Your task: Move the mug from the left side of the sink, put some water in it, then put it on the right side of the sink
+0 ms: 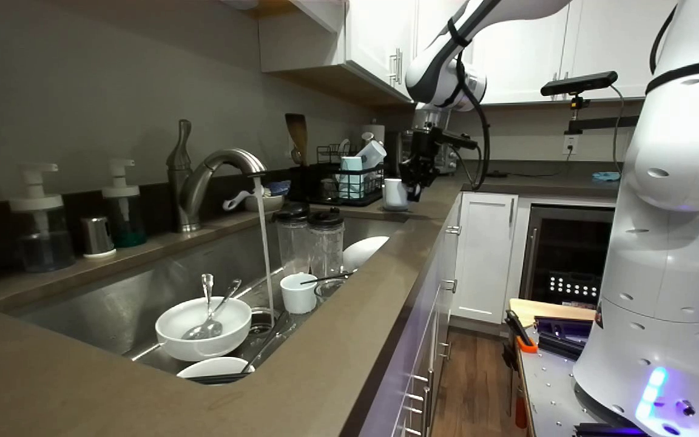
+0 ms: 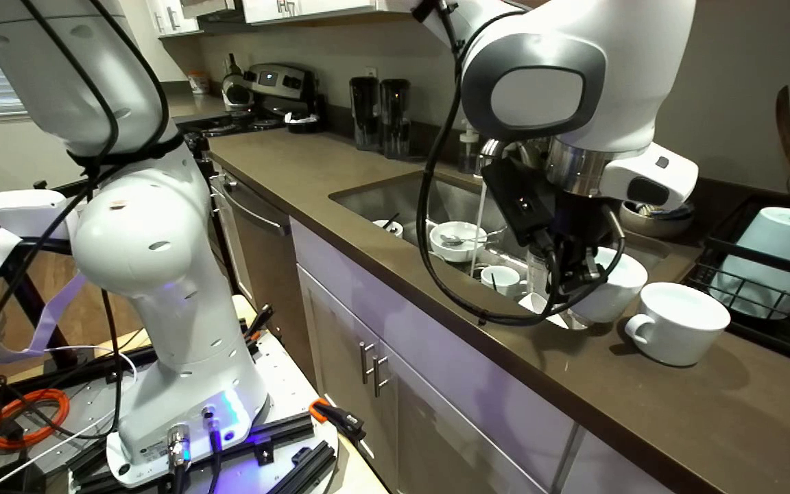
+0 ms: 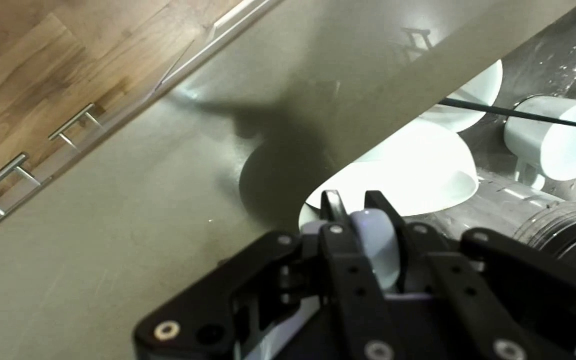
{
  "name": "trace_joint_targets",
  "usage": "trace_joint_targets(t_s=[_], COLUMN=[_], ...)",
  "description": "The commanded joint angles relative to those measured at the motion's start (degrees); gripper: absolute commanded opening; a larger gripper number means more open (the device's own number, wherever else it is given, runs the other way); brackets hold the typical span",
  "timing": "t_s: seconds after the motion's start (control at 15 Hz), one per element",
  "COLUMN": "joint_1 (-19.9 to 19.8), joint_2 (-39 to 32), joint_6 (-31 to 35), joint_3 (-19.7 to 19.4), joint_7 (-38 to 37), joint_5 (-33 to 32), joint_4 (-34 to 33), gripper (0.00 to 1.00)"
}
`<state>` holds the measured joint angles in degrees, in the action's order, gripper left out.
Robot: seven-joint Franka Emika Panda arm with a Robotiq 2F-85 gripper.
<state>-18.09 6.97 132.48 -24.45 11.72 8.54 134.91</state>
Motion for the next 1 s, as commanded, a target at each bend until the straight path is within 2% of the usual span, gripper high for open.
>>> trace_joint_targets(t_s=[0.0, 0.93], joint_1=[-1.19, -2.43], joint_2=[-1.26, -4.75], joint_6=[-2.14, -3.08], joint_3=[0.21, -0.27], joint_7=[-0.67, -1.62], joint_5=[0.72, 1.37], joint_4=[-2.77, -6.2], gripper=[0.05, 0.05])
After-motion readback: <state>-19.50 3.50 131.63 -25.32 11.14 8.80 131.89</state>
